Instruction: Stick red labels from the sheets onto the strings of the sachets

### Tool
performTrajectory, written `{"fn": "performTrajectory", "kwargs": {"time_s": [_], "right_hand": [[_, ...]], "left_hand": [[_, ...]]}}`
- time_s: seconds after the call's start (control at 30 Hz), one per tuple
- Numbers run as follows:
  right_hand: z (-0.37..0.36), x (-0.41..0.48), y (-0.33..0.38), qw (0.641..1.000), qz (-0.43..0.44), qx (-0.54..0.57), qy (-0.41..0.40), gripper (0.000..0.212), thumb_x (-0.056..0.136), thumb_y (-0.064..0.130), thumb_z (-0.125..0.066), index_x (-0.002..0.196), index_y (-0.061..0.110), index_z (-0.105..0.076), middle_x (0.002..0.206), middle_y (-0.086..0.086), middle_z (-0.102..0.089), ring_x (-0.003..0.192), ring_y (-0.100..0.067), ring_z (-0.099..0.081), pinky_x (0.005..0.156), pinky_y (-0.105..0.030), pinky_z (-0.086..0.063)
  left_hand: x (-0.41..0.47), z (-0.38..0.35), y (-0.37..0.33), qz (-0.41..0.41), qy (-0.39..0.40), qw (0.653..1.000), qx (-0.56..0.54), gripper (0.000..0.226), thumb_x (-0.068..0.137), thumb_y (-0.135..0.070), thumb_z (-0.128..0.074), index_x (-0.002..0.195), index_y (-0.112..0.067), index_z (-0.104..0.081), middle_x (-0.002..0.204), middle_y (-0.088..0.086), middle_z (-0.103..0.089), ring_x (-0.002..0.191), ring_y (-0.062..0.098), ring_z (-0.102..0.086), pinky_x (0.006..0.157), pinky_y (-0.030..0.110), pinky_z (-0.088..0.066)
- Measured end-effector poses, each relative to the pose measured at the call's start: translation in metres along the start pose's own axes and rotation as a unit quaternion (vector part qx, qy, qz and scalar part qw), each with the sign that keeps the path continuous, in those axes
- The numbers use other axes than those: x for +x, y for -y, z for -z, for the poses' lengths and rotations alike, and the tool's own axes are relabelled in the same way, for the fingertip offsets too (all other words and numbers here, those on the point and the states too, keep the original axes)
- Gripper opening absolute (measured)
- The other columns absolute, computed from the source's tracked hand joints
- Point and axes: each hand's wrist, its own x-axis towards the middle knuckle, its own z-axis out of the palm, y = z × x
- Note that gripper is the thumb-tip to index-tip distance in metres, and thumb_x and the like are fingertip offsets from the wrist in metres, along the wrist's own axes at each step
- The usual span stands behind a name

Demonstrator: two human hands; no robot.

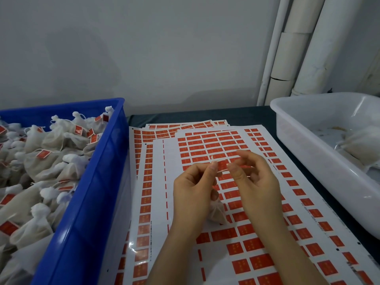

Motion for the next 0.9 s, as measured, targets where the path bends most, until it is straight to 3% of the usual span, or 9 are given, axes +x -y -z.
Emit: {"fn": "performTrajectory", "kwargs": {"time_s": [0.13, 0.23, 0.4, 0.6, 0.77, 0.9], "right_hand": [[-0.002, -0.003, 0.001, 0.999, 0.01, -0.021, 0.047, 0.02, 0.066, 0.059, -0.052, 0.085, 0.054, -0.051, 0.082, 0.042, -0.052, 0.079, 0.017, -0.055, 0.054, 0.006, -0.037], [0.0, -0.002, 0.0, 0.999, 0.012, 0.0, 0.046, 0.013, 0.068, 0.051, -0.055, 0.08, 0.048, -0.055, 0.075, 0.046, -0.056, 0.084, 0.026, -0.051, 0.057, 0.006, -0.036], [0.001, -0.002, 0.0, 0.999, 0.009, 0.013, 0.04, 0.011, 0.066, 0.05, -0.056, 0.077, 0.047, -0.057, 0.074, 0.049, -0.054, 0.084, 0.026, -0.05, 0.055, 0.006, -0.036], [0.001, -0.002, 0.001, 0.999, 0.014, 0.023, 0.046, 0.01, 0.069, 0.049, -0.054, 0.078, 0.045, -0.056, 0.075, 0.049, -0.054, 0.084, 0.025, -0.051, 0.057, 0.006, -0.036], [0.0, -0.005, 0.0, 0.997, 0.037, 0.015, 0.06, 0.008, 0.072, 0.047, -0.053, 0.077, 0.043, -0.056, 0.074, 0.044, -0.057, 0.084, 0.02, -0.055, 0.058, 0.004, -0.039], [-0.004, -0.006, -0.003, 0.995, 0.039, 0.016, 0.095, 0.003, 0.077, 0.04, -0.056, 0.077, 0.043, -0.057, 0.072, 0.031, -0.062, 0.082, 0.014, -0.058, 0.061, 0.001, -0.042]], "left_hand": [[0.0, 0.0, 0.0, -0.01, 0.004, 1.0, 0.002, 0.02, 0.073, -0.044, -0.059, 0.078, -0.028, -0.07, 0.072, -0.01, -0.07, 0.059, 0.01, -0.065, 0.048, 0.013, -0.049], [0.001, 0.001, 0.0, -0.013, -0.001, 1.0, 0.001, 0.018, 0.075, -0.042, -0.06, 0.079, -0.028, -0.07, 0.072, -0.012, -0.071, 0.06, 0.008, -0.066, 0.048, 0.012, -0.049], [0.0, 0.0, -0.001, -0.018, -0.009, 1.0, -0.02, 0.021, 0.069, -0.044, -0.062, 0.08, -0.03, -0.072, 0.074, -0.013, -0.072, 0.063, 0.004, -0.067, 0.049, 0.008, -0.047], [0.003, 0.002, 0.002, -0.017, -0.006, 1.0, -0.024, 0.005, 0.082, -0.024, -0.067, 0.082, -0.028, -0.072, 0.077, -0.014, -0.072, 0.075, 0.003, -0.068, 0.052, 0.009, -0.049], [0.005, 0.001, 0.009, -0.051, -0.025, 0.996, 0.066, 0.013, 0.085, -0.021, -0.065, 0.075, -0.029, -0.066, 0.073, -0.013, -0.069, 0.074, 0.013, -0.068, 0.064, 0.019, -0.057], [0.004, 0.0, 0.012, -0.086, -0.07, 0.98, 0.163, 0.028, 0.087, -0.011, -0.063, 0.069, -0.03, -0.054, 0.07, -0.018, -0.062, 0.07, 0.008, -0.062, 0.06, 0.006, -0.046]]}}
